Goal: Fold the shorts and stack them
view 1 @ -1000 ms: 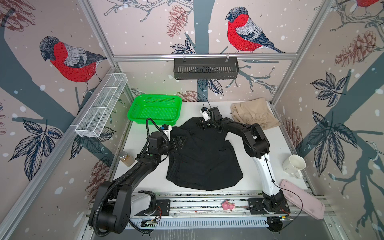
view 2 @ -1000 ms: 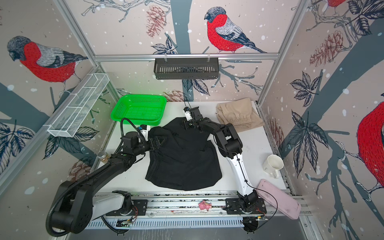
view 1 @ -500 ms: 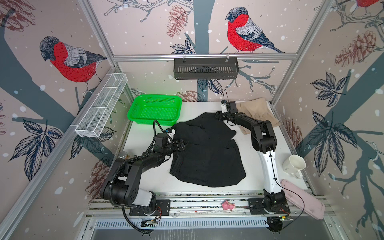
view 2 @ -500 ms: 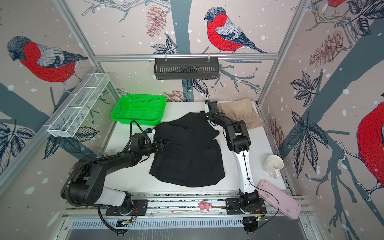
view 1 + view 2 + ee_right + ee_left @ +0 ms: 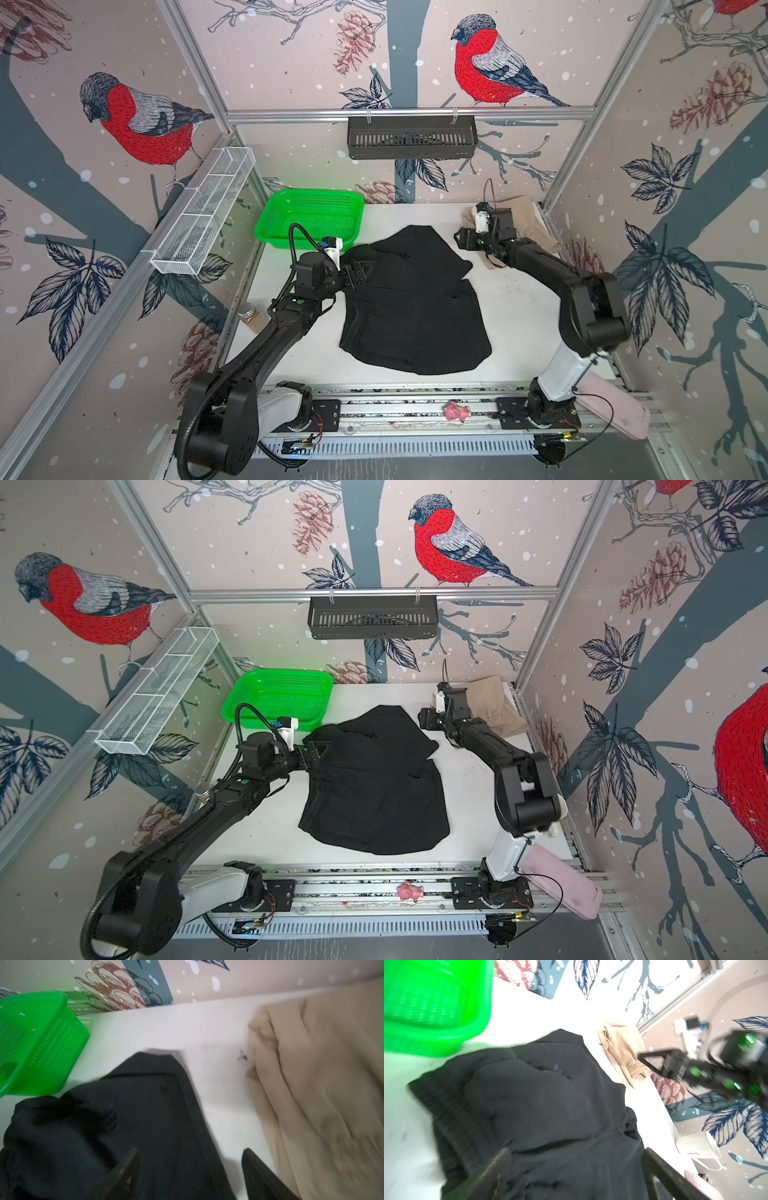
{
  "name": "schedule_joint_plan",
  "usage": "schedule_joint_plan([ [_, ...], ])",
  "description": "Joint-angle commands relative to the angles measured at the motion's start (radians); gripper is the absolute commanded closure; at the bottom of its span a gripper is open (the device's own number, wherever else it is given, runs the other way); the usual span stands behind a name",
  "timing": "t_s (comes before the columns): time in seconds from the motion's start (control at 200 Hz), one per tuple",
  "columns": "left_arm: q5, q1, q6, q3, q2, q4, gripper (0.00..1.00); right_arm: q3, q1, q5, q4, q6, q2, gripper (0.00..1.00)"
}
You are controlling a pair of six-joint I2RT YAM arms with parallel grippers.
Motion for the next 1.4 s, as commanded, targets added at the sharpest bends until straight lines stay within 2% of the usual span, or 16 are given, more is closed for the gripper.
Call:
schedule_joint_plan([
  [0.0,-0.079,-0.001,-0.051,-0.075,-0.101,-0.205,0.02,-0.235,0.009,0.027,-0.030,0.144,-0.218,0.21],
  [0.125,-0.108,-0.001,-0.131,-0.169,-0.208,-0.277,0.02,-0.450,0.076,0.115,-0.166,0.305,-0.477,0.21],
  [0.325,-0.103,-0.001,-0.252,-0.302,-0.333,-0.300,0.02,-0.589,0.265,0.239,-0.417,0.587,-0.736,0.21],
  [0.48,-0.067,-0.025,-0.308,-0.365,-0.402,-0.299,0.02,-0.681,0.362,0.223,-0.479,0.713,-0.789,0.23],
  [0.675,-0.115,-0.092,-0.349,-0.407,-0.436,-0.328,0.02,-0.736,0.399,0.250,-0.447,0.716,-0.758,0.26],
  [0.78,-0.125,-0.128,-0.371,-0.431,-0.460,-0.316,0.02,-0.748,0.400,0.234,-0.388,0.695,-0.762,0.38],
  [0.82,-0.120,-0.142,-0.386,-0.448,-0.469,-0.294,0.02,-0.743,0.401,0.228,-0.372,0.682,-0.765,0.50],
  [0.865,-0.117,-0.159,-0.406,-0.467,-0.476,-0.260,0.03,-0.722,0.401,0.239,-0.385,0.675,-0.762,0.69],
  [0.905,-0.121,-0.173,-0.420,-0.481,-0.477,-0.235,0.07,-0.693,0.401,0.253,-0.412,0.665,-0.758,0.85],
  [0.945,-0.125,-0.185,-0.426,-0.488,-0.471,-0.215,0.14,-0.652,0.402,0.271,-0.455,0.659,-0.751,0.91],
  [1.04,-0.124,-0.200,-0.421,-0.487,-0.441,-0.189,0.47,-0.550,0.412,0.310,-0.591,0.637,-0.711,0.95],
  [1.106,-0.112,-0.202,-0.417,-0.489,-0.419,-0.163,0.66,-0.483,0.423,0.317,-0.685,0.619,-0.660,0.94],
  [1.191,-0.095,-0.203,-0.414,-0.496,-0.393,-0.125,1.00,-0.413,0.457,0.313,-0.771,0.600,-0.569,0.93],
  [1.296,-0.081,-0.203,-0.408,-0.482,-0.379,-0.133,1.00,-0.306,0.508,0.314,-0.889,0.568,-0.433,0.88],
  [1.396,-0.118,-0.203,-0.400,-0.423,-0.416,-0.245,1.00,-0.137,0.551,0.414,-1.085,0.540,-0.273,0.85],
])
